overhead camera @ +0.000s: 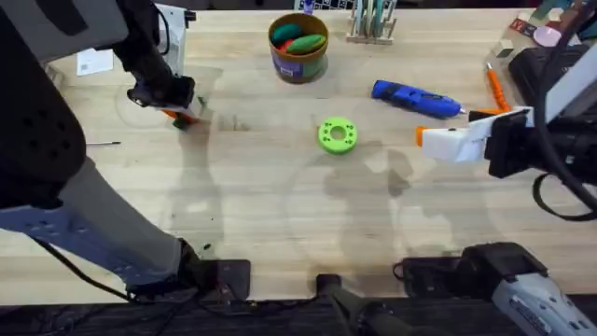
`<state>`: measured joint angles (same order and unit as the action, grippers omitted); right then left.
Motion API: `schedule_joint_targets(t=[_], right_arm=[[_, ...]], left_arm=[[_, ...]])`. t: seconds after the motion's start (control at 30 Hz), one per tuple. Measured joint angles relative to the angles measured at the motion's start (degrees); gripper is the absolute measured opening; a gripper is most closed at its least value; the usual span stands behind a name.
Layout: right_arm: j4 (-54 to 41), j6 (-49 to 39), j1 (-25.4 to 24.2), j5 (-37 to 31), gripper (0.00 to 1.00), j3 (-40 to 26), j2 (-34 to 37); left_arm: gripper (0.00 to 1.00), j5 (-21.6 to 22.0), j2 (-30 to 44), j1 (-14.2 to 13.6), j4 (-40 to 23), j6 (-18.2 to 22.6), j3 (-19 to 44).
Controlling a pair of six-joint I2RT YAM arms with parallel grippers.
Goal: Pick up the gripper from the table and insert it into the empty holder that is missing its gripper. Then pick up a screw, insert it into the mounting hole, and use the screwdriver to tighten it. Finally, clean up the table by picking up the vegetable and placing it into the bucket.
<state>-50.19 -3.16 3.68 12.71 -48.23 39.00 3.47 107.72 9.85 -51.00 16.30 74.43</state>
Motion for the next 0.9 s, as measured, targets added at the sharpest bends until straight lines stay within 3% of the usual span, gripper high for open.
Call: schedule_joint_targets(t=[0.03,0.07,0.37,0.63,0.8,0.9], right_arm=[[0.00,0.00,0.00,0.00,0.985,0.01,0.00],[0.00,0.01,0.00,0.00,0.985,0.06,0.00],[0.02,0.00,0.00,0.00,0.984,0.20,0.00],[0.00,0.00,0.00,0.00,0.985,0.20,0.00],[0.00,0.01,0.00,0.00,0.985,0.20,0.00],[0.00,0.00,0.00,0.00,0.985,0.20,0.00]], left_arm=[[0.037,0.32,0.00,-0.02,-0.05,0.20,0.00],[0.019,0.43,0.00,-0.02,-0.16,0.21,0.00],[0.018,0.63,0.00,-0.02,-3.84,-1.96,1.11],[0.018,-4.39,-1.48,-0.50,-7.42,-4.39,14.15],[0.017,-5.73,-5.15,-4.25,-9.80,-5.89,24.02],[0.017,-6.04,-6.48,-9.04,-9.86,-6.35,28.90]])
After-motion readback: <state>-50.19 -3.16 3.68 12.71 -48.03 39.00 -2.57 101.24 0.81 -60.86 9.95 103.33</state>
